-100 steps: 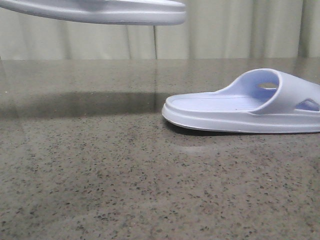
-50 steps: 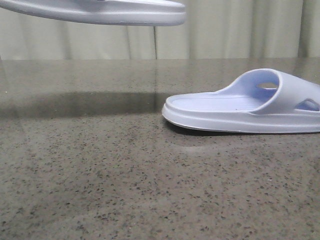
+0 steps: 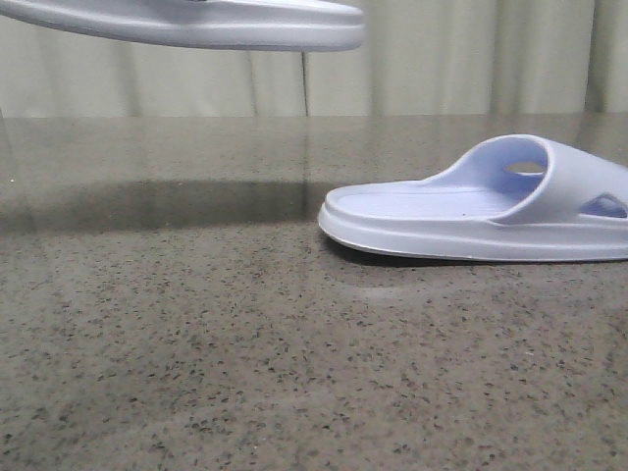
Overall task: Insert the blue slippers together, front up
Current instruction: 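Grasp the heel of the other slipper with the right gripper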
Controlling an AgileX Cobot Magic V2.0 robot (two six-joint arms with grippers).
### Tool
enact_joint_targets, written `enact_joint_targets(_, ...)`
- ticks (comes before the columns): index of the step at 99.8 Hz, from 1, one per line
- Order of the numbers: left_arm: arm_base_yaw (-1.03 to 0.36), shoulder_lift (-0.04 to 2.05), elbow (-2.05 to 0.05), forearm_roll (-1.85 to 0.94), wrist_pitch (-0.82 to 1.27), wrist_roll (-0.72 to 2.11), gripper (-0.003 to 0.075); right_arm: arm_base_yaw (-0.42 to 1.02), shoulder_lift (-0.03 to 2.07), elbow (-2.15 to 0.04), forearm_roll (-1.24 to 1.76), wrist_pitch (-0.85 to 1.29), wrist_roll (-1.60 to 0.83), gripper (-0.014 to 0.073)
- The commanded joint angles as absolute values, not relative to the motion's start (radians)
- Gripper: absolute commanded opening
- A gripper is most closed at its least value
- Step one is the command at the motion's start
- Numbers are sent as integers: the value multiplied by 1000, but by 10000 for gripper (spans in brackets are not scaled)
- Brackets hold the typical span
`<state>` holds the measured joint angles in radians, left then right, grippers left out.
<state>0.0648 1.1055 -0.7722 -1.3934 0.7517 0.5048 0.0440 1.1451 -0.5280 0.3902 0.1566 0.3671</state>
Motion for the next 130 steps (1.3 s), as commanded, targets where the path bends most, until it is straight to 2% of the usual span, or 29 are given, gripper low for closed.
enact_joint_targets(1,66,1085,-799,-1461,758,506,16,38,1143,-549,393,173,367,412)
enact_joint_targets(29,66,1085,-799,-1461,758,506,16,42,1143,-549,393,217,344,412)
enact_joint_targets(70,66,1085,-799,-1461,758,506,16,130,1150,-549,393,200,344,406)
enact_joint_targets(79,66,1085,-799,-1461,758,506,16,130,1159,-549,393,200,344,325)
enact_joint_targets(98,66,1085,-799,-1461,758,506,16,130,1185,-549,393,190,344,29)
enact_joint_targets(110,66,1085,-799,-1461,758,506,16,130,1198,-549,393,170,343,-106)
enact_joint_targets(130,66,1085,-799,-1461,758,506,16,130,1198,-549,393,117,343,-107)
